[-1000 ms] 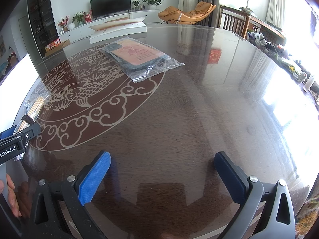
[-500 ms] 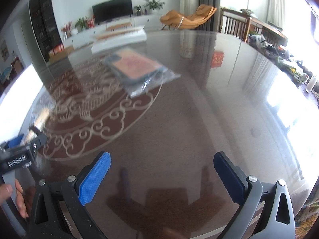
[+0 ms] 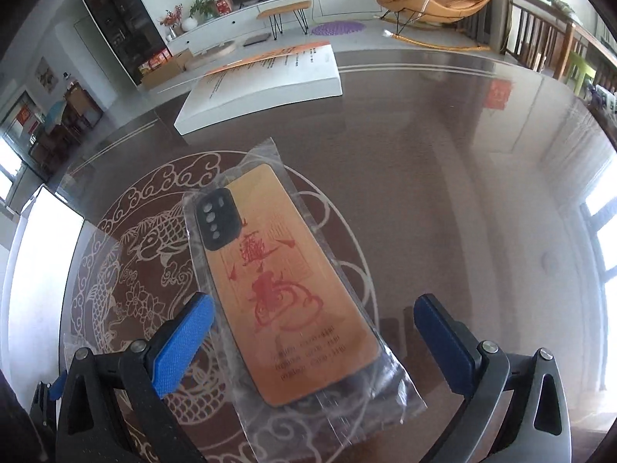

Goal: Organize objects
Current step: 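Grasp the bagged orange phone case with the right tool while the left tool holds the swabs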

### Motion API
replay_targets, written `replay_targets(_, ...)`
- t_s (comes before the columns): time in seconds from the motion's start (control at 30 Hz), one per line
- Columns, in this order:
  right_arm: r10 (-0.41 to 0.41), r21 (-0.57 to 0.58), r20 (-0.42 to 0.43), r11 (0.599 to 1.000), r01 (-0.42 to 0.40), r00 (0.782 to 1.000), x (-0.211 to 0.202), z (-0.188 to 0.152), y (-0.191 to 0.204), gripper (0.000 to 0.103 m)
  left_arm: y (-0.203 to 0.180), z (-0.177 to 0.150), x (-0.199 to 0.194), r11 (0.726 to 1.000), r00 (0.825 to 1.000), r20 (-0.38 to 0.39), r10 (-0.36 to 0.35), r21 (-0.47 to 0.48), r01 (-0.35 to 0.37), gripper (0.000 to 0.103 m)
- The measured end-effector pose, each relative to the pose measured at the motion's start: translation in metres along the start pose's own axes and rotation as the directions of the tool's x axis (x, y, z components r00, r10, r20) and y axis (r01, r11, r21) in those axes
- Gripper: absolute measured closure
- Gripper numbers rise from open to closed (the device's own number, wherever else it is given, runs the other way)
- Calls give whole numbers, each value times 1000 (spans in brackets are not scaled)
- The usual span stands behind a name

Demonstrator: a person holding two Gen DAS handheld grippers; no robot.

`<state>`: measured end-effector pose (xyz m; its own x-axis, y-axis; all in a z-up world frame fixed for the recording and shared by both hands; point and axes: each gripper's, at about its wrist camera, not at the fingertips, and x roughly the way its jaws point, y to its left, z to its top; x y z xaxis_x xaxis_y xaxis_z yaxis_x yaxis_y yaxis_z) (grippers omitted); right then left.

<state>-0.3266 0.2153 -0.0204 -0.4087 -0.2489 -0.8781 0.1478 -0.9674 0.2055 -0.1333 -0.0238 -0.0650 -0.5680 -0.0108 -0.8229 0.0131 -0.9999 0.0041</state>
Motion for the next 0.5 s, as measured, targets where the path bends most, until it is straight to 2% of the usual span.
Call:
replay_targets(0.07, 54, -1, -53, 999, -54, 997, 15, 7, 11, 0, 0, 0, 0, 1000, 1000, 0, 0, 0, 0, 0)
replay_targets(0.13, -21, -86, -77, 996, 14, 997, 23, 7, 30, 0, 0, 0, 0, 1000, 1000, 0, 0, 0, 0, 0)
replay_targets(0.2, -132, -196, -104, 974, 109, 986, 33, 1, 48, 0, 0, 0, 0, 1000, 1000, 0, 0, 0, 0, 0)
replay_targets(0.23, -155, -218, -94, 967, 131, 984, 34, -2, 53, 0, 0, 0, 0, 1000, 1000, 0, 0, 0, 0, 0)
replay_targets(0.27, -143, -196, -103, 973, 121, 984, 33, -6, 54, 0, 0, -1, 0, 1000, 1000, 0, 0, 0, 0, 0)
replay_targets(0.3, -152, -198, -85, 971, 133, 985, 30, -10, 56, 9, 0, 0, 0, 1000, 1000, 0, 0, 0, 0, 0)
replay_targets(0.33, -147, -197, -68, 972, 131, 987, 24, -15, 58, 22, 0, 0, 0, 1000, 1000, 0, 0, 0, 0, 0)
replay_targets(0.37, -141, -192, -62, 973, 127, 988, 18, -22, 59, 26, 0, 0, 0, 1000, 1000, 0, 0, 1, 0, 0)
replay_targets(0.43, -129, -174, -67, 978, 116, 989, 8, -41, 58, 26, 0, 0, 1, 1000, 1000, 0, -3, 0, 3, 0)
replay_targets(0.5, -140, -182, -46, 975, 130, 989, -6, -74, 60, 26, -1, 1, 1, 1000, 1000, 1, -3, 1, 3, 0)
